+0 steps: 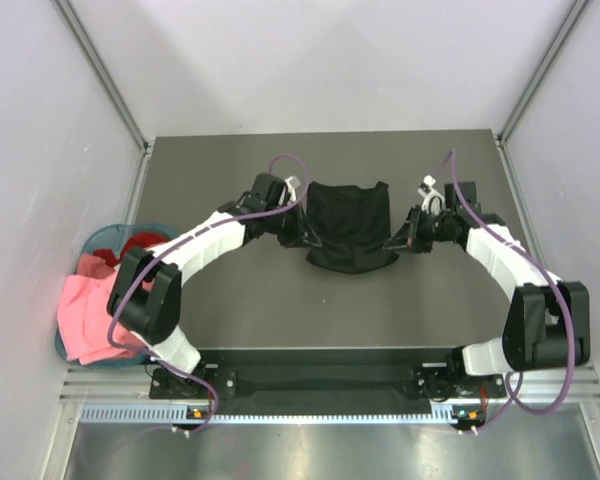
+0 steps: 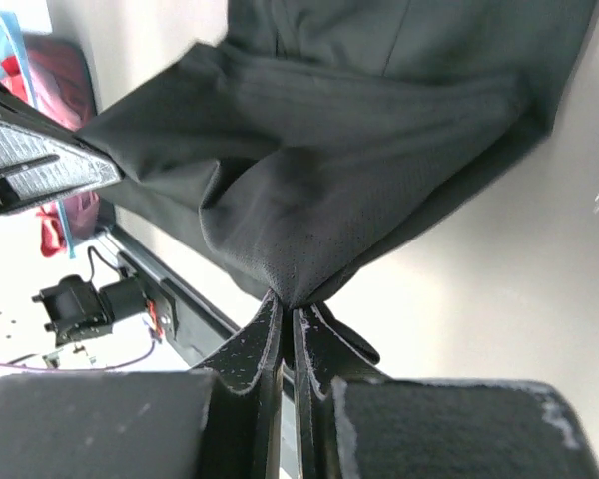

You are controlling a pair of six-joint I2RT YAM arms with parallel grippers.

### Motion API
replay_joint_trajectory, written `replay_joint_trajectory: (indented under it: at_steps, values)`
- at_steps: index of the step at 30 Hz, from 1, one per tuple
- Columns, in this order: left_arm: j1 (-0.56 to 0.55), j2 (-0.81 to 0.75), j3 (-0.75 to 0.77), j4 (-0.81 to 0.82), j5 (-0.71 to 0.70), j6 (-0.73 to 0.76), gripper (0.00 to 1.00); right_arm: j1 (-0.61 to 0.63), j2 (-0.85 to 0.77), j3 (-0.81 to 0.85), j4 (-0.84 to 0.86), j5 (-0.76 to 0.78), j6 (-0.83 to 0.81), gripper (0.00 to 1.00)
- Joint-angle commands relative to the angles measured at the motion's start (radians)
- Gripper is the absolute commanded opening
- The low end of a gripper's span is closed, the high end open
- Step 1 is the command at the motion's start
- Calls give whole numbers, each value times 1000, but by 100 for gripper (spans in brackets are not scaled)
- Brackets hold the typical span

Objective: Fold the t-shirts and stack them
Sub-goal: Fold the tshirt

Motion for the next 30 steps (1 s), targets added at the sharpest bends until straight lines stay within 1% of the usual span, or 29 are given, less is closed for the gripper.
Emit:
replay_joint_trajectory:
  at_steps: [1, 5, 8, 9, 15, 27, 30]
  values:
    - [43, 72, 101, -32, 19, 43, 0, -12, 74, 116, -13, -25, -4, 0]
    - [98, 152, 213, -45, 54, 50, 0, -17, 173, 222, -13, -45, -1, 0]
    - [128, 233, 299, -57, 97, 52, 0, -20, 282, 307, -23, -61, 8, 0]
    - [135, 275, 340, -67, 105, 55, 0, -20, 299, 345, -21, -66, 11, 0]
    - [164, 397, 470, -80, 157, 49, 0, -34, 426, 453, -33, -89, 23, 0]
    - [210, 551, 644, -86, 189, 18, 0, -57, 592, 606, -23, -114, 71, 0]
    - [216, 577, 655, -54, 206, -15, 0, -58, 632, 637, -21, -124, 77, 0]
